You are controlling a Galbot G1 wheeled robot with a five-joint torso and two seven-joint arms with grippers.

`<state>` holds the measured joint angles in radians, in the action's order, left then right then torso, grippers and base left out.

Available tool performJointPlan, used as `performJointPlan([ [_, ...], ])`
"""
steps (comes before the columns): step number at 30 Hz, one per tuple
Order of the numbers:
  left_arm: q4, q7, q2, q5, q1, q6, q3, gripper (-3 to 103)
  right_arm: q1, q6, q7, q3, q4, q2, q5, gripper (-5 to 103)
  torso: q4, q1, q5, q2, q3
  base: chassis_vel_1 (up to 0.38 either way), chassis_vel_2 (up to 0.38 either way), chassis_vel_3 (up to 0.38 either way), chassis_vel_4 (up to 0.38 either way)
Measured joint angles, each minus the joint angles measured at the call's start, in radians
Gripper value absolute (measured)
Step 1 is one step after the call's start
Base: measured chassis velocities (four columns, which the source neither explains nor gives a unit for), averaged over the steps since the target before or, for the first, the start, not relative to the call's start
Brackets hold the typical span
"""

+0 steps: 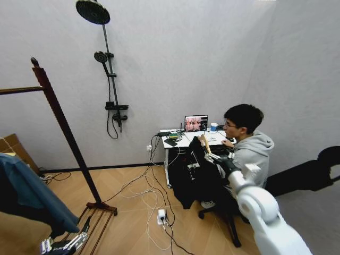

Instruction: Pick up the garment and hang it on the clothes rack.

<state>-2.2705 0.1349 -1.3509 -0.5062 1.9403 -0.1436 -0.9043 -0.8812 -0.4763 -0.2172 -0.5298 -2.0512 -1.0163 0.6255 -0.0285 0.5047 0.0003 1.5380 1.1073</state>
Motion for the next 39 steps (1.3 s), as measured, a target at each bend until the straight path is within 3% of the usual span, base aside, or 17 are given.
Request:
performJointPlan([
  [6, 0.000, 0.000, 0.000, 0.000, 0.000, 0.000, 0.000, 100, 0.165, 0.000, 0.050, 0.062, 0.158, 0.030, 0.003, 100, 0.0002, 0.000, -0.0003, 0.000, 0.000, 0.000, 0.000, 0.000, 0.000],
  [11, 0.000, 0.000, 0.000, 0.000, 0.000, 0.000, 0.000, 100, 0.224, -0.011, 0.075, 0.075, 0.215, 0.038, 0.038, 103, 0.0001, 0.000, -0.0003, 0.000, 0.000, 0.000, 0.000, 0.000, 0.000],
  [13, 0.000, 0.000, 0.000, 0.000, 0.000, 0.000, 0.000, 100, 0.233, -0.017, 0.075, 0.076, 0.226, 0.039, 0.055, 99, 0.0001, 0.000, -0.0003, 0.000, 0.000, 0.000, 0.000, 0.000, 0.000],
  [15, 0.000, 0.000, 0.000, 0.000, 0.000, 0.000, 0.000, 100, 0.235, -0.020, 0.074, 0.076, 0.235, 0.039, 0.062, 94, 0.0001, 0.000, -0.0003, 0.000, 0.000, 0.000, 0.000, 0.000, 0.000],
  [17, 0.000, 0.000, 0.000, 0.000, 0.000, 0.000, 0.000, 100, 0.235, -0.017, 0.081, 0.076, 0.248, 0.037, 0.066, 79, 0.0000, 0.000, -0.0002, 0.000, 0.000, 0.000, 0.000, 0.000, 0.000],
  [21, 0.000, 0.000, 0.000, 0.000, 0.000, 0.000, 0.000, 100, 0.237, -0.012, 0.097, 0.068, 0.262, 0.041, 0.068, 68, 0.0001, 0.000, -0.0002, 0.000, 0.000, 0.000, 0.000, 0.000, 0.000],
  [23, 0.000, 0.000, 0.000, 0.000, 0.000, 0.000, 0.000, 100, 0.233, -0.009, 0.106, 0.060, 0.263, 0.046, 0.071, 56, -0.0001, 0.000, -0.0003, 0.000, 0.000, 0.000, 0.000, 0.000, 0.000],
  [25, 0.000, 0.000, 0.000, 0.000, 0.000, 0.000, 0.000, 100, 0.230, -0.006, 0.109, 0.058, 0.263, 0.048, 0.072, 56, 0.0000, 0.000, -0.0002, 0.000, 0.000, 0.000, 0.000, 0.000, 0.000],
  [27, 0.000, 0.000, 0.000, 0.000, 0.000, 0.000, 0.000, 100, 0.223, 0.000, 0.116, 0.054, 0.267, 0.051, 0.072, 40, 0.0000, 0.000, -0.0003, 0.000, 0.000, 0.000, 0.000, 0.000, 0.000],
  [31, 0.000, 0.000, 0.000, 0.000, 0.000, 0.000, 0.000, 100, 0.217, 0.006, 0.120, 0.053, 0.268, 0.051, 0.071, 34, 0.0000, 0.000, -0.0002, 0.000, 0.000, 0.000, 0.000, 0.000, 0.000],
  [32, 0.000, 0.000, 0.000, 0.000, 0.000, 0.000, 0.000, 100, 0.214, 0.007, 0.121, 0.053, 0.267, 0.051, 0.070, 24, 0.0000, 0.000, -0.0003, 0.000, 0.000, 0.000, 0.000, 0.000, 0.000],
  [37, 0.000, 0.000, 0.000, 0.000, 0.000, 0.000, 0.000, 100, 0.205, 0.009, 0.122, 0.051, 0.262, 0.044, 0.064, 10, -0.0005, 0.000, -0.0001, 0.000, 0.000, 0.000, 0.000, 0.000, 0.000],
  [39, 0.000, 0.000, 0.000, 0.000, 0.000, 0.000, 0.000, 100, 0.203, 0.009, 0.123, 0.050, 0.258, 0.043, 0.064, 10, -0.0003, 0.000, 0.0000, 0.000, 0.000, 0.000, 0.000, 0.000, 0.000],
])
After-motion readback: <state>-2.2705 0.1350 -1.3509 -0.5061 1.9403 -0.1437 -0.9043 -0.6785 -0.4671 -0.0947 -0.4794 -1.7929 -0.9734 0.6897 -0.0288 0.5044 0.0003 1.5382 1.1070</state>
